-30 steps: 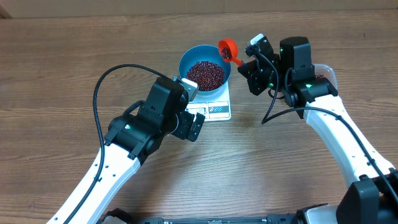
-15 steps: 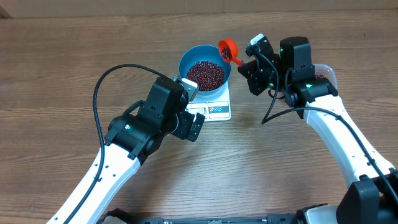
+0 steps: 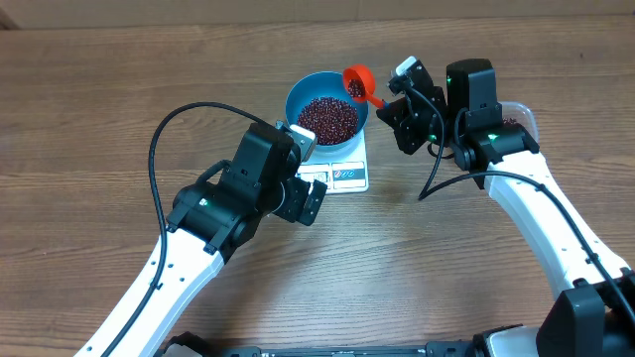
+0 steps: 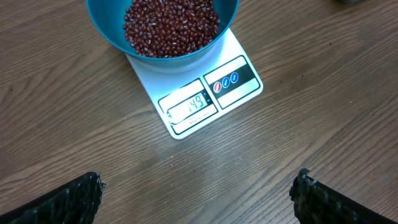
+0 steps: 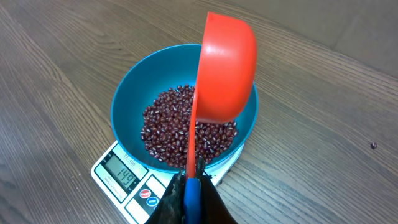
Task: Scoop item into bowl and weigh 150g on scale
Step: 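Tilt the scoop slightly to trickle a few beans into the bowl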
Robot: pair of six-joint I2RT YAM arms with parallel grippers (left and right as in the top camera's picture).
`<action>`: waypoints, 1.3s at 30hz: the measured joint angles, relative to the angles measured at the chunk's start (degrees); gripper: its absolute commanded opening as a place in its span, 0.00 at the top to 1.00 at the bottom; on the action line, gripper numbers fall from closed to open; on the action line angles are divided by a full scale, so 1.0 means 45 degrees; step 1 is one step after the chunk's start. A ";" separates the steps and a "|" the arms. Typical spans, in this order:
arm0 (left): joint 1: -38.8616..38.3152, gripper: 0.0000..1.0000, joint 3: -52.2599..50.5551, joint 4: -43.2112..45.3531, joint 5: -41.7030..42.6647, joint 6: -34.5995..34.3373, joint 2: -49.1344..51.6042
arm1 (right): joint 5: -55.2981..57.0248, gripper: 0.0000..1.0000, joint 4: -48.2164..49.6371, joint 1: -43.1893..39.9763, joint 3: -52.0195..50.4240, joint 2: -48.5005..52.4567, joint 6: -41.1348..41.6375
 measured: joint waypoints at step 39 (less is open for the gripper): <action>0.0005 0.00 0.0000 -0.0005 0.0000 0.0000 0.0000 | -0.0165 0.96 -0.0155 0.0180 0.0000 0.0000 0.0865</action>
